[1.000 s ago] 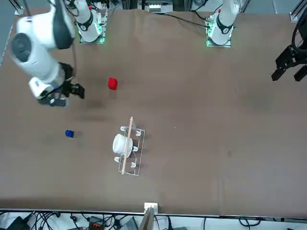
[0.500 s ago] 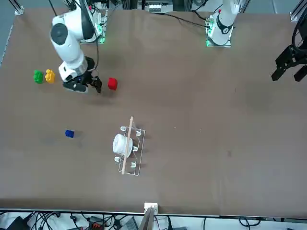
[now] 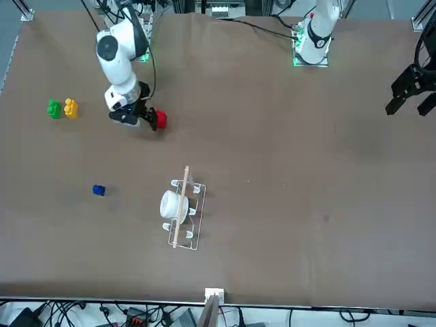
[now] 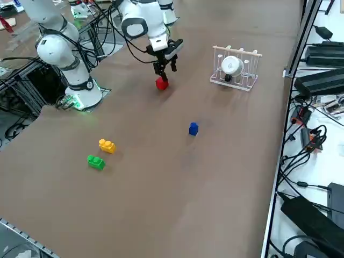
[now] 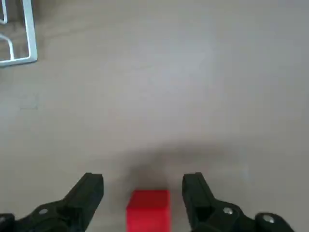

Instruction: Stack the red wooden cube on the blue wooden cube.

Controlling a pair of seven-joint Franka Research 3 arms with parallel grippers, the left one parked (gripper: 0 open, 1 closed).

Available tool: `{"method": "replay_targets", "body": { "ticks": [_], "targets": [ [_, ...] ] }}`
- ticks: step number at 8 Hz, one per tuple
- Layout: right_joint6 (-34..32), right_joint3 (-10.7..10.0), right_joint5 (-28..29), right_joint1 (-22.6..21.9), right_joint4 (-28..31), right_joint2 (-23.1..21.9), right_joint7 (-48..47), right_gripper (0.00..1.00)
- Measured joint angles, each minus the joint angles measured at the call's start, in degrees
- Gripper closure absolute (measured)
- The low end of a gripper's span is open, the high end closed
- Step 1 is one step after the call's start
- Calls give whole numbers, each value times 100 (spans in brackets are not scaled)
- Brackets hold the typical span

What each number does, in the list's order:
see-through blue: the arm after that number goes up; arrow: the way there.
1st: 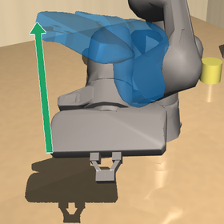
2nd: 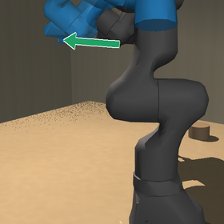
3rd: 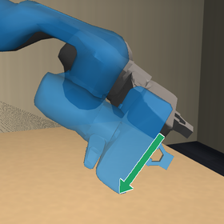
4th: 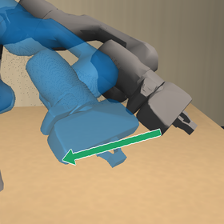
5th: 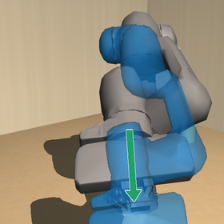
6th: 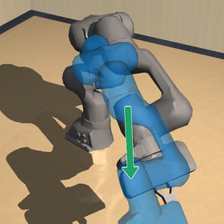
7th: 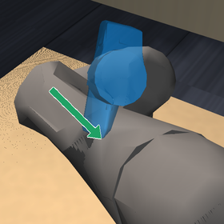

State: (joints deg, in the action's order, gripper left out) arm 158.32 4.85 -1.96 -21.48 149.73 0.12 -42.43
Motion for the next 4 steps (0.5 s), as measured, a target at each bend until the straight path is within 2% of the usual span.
{"method": "replay_targets", "body": {
  "ticks": [2,4],
  "targets": [
    [222,0,0,-155,44,274,-221,0],
    [268,-15,0,-155,170,328,-227,0]
  ]
}}
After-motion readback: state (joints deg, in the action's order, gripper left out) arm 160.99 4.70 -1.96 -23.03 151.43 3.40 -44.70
